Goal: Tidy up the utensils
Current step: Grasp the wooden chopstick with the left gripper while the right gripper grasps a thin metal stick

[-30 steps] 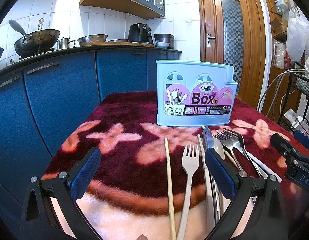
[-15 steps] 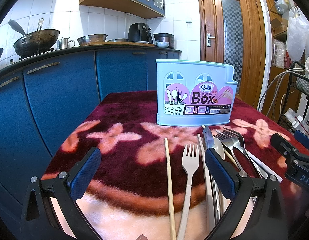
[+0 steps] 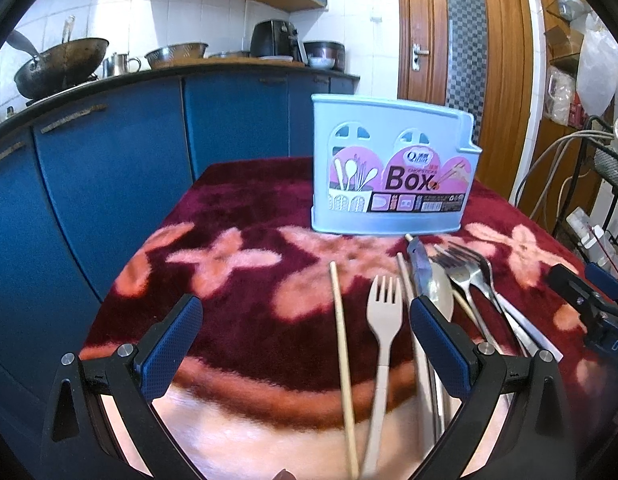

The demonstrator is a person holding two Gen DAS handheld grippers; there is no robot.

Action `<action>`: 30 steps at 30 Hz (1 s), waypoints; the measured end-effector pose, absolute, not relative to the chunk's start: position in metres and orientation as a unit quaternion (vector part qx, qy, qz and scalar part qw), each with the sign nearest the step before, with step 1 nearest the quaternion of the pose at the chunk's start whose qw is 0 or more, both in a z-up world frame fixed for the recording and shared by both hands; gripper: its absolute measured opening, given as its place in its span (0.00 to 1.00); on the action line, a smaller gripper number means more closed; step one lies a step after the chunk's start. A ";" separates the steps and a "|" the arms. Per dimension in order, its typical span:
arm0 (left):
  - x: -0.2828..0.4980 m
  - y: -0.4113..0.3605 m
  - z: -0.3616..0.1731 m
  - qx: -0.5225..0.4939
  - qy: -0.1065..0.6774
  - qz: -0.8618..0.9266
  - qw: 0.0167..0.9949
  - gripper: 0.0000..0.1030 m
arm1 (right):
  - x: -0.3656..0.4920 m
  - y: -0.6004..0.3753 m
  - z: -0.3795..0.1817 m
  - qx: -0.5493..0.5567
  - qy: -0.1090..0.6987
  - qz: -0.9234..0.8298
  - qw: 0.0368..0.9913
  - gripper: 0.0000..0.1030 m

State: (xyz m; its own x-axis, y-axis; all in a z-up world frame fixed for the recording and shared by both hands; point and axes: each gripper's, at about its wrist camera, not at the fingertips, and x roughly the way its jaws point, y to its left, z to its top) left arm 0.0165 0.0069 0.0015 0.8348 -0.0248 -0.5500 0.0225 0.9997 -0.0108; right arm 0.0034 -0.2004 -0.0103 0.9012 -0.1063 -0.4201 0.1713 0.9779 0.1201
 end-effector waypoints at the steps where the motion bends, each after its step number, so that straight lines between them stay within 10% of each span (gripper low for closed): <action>1: 0.018 0.008 0.002 0.002 0.294 -0.012 0.956 1.00 | 0.005 -0.202 -0.010 0.076 0.226 -0.066 0.969 1.00; 7: 0.034 0.010 -0.005 0.033 0.344 -0.019 0.938 0.99 | 0.012 -0.204 -0.012 0.070 0.272 -0.044 0.959 0.99; 19: 0.061 0.013 -0.021 0.048 0.416 -0.040 0.907 0.71 | 0.032 -0.186 -0.003 0.055 0.343 0.017 0.938 0.68; 30: 0.084 0.005 -0.023 0.068 0.471 -0.050 0.878 0.70 | 0.066 -0.182 -0.012 0.077 0.414 0.047 0.906 0.48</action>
State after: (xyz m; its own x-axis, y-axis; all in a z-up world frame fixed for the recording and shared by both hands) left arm 0.0841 0.0055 -0.0234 0.5510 -0.0243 -0.8342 0.1517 0.9858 0.0715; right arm 0.0656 -0.1821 -0.0121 0.6528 0.1499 -0.7425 -0.0221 0.9836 0.1791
